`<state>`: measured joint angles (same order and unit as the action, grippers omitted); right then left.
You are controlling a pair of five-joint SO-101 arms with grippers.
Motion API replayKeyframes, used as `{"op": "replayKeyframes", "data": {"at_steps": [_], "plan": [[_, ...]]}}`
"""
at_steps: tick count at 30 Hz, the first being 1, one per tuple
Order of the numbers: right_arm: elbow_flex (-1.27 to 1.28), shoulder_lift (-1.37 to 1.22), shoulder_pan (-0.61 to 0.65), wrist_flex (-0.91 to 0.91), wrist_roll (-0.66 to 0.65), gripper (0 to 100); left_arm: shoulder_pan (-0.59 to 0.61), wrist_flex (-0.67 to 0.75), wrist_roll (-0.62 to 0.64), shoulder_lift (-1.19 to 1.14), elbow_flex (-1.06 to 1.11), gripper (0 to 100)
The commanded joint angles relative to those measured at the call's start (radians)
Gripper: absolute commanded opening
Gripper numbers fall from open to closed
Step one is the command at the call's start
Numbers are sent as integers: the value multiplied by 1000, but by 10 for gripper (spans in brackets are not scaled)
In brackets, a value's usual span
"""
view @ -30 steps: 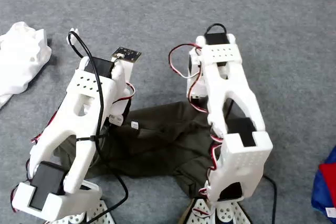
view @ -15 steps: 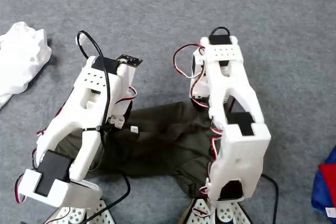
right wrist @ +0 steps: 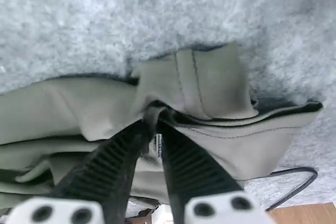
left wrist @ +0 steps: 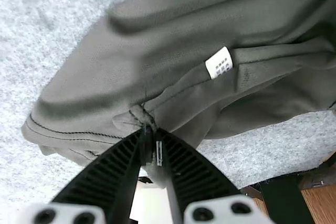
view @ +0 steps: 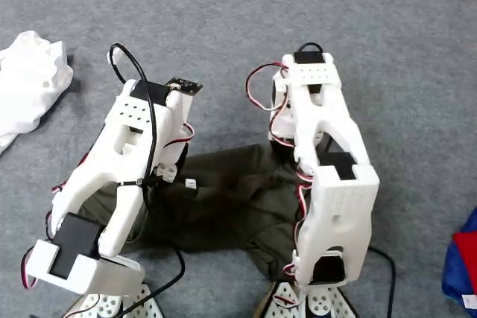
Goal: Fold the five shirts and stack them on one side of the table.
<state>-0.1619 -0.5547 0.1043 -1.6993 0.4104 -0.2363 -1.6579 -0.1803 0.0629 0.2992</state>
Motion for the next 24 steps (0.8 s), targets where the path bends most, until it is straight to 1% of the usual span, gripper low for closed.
{"op": "replayKeyframes", "data": {"at_steps": [1, 3, 5, 8, 12, 16, 20, 24], "plan": [[-45, 5, -56, -9, 2, 24, -2, -6, -8, 4, -31, 19], [-68, 5, -77, -38, 2, 3, -2, -6, -9, 4, -31, 19], [-107, 5, -94, -78, 2, 5, -5, -6, -9, 4, -31, 19], [-157, 22, -128, -86, 2, 5, -6, -2, -9, 4, -37, 19], [-179, 124, -160, -86, 2, 5, 9, -8, -8, 4, -120, 19], [-191, 282, -163, -81, 3, 5, 46, -8, -3, 4, -279, 19], [-283, 421, -163, -78, 3, 5, 110, -8, -2, 2, -480, 19], [-398, 487, -165, -5, 3, 5, 170, -2, -2, -2, -695, 19]]}}
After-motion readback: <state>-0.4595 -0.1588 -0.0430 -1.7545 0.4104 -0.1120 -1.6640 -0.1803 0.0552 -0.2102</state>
